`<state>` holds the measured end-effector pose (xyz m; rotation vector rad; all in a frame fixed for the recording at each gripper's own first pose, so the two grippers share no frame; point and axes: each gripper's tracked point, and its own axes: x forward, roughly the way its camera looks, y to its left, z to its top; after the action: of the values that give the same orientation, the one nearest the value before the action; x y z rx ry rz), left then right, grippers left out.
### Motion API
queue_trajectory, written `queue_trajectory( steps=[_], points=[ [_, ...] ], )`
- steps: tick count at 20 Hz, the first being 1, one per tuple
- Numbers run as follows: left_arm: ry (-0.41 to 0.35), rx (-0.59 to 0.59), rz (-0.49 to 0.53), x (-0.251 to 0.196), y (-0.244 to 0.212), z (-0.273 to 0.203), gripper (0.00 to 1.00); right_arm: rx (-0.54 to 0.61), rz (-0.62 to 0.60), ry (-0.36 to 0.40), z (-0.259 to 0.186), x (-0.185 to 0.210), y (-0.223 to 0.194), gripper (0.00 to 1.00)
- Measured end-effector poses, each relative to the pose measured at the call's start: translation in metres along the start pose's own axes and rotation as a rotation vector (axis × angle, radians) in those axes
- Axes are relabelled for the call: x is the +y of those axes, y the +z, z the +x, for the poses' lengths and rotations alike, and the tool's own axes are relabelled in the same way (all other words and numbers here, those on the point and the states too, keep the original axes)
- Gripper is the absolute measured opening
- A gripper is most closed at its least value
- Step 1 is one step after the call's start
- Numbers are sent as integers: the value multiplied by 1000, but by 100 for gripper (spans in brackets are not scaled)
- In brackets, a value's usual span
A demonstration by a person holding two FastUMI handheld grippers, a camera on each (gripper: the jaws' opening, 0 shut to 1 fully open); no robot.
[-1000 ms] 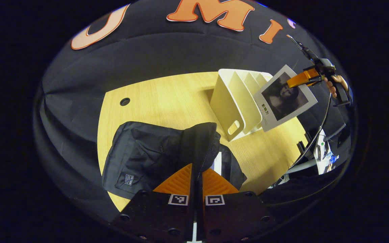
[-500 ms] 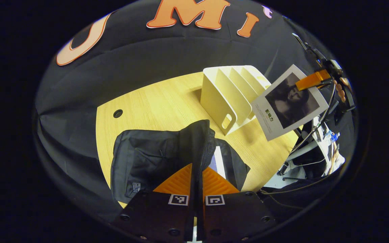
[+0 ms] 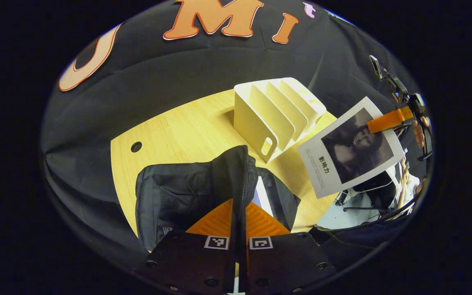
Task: Open the schoolbag, grab two books from the bookshelf and put them into the schoolbag.
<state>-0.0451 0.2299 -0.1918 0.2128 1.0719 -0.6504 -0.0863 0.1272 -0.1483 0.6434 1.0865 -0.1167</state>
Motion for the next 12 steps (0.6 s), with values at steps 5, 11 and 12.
queue_trajectory(
  steps=[5, 11, 12],
  points=[
    [-6, -27, 53, 8, 7, -9, 4, 3, 57, 125, 37, 36, -38, 33],
    [-16, -58, 71, 10, 19, -23, 4, 11, 155, 249, 92, 79, -64, 32],
    [-24, -62, 75, 7, 20, -24, 4, 10, 163, 271, 101, 87, -65, 32]
  ],
)
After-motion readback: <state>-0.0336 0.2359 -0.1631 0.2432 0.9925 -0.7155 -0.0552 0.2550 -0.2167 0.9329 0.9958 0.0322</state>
